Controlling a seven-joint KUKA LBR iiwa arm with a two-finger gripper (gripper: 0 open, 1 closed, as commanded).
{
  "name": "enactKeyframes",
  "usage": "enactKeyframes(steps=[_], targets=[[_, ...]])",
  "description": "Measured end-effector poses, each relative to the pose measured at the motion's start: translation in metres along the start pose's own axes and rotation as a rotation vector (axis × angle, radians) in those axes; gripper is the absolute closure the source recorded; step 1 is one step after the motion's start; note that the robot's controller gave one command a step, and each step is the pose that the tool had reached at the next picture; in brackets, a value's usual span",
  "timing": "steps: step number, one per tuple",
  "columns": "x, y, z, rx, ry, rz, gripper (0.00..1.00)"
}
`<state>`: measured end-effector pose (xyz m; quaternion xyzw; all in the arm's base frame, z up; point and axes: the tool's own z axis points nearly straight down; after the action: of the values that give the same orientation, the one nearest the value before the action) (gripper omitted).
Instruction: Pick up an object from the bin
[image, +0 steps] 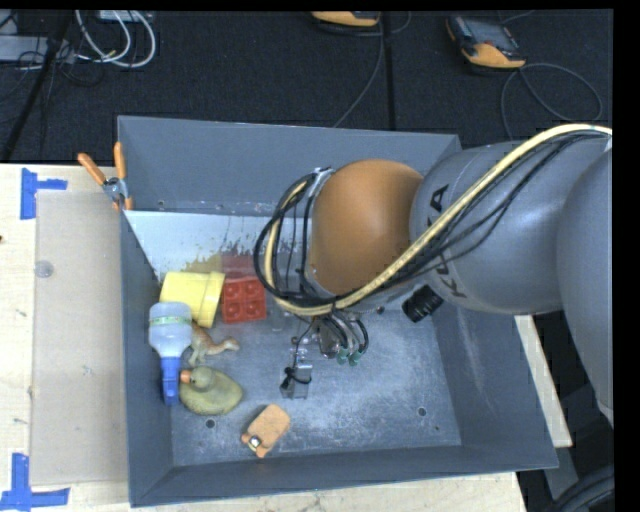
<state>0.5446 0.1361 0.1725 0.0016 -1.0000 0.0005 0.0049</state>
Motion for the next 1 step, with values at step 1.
enactKeyframes(steps=[1], targets=[[-0.0016, -0.0008, -0.0047, -0.001, -0.008, 0.004, 0.0]])
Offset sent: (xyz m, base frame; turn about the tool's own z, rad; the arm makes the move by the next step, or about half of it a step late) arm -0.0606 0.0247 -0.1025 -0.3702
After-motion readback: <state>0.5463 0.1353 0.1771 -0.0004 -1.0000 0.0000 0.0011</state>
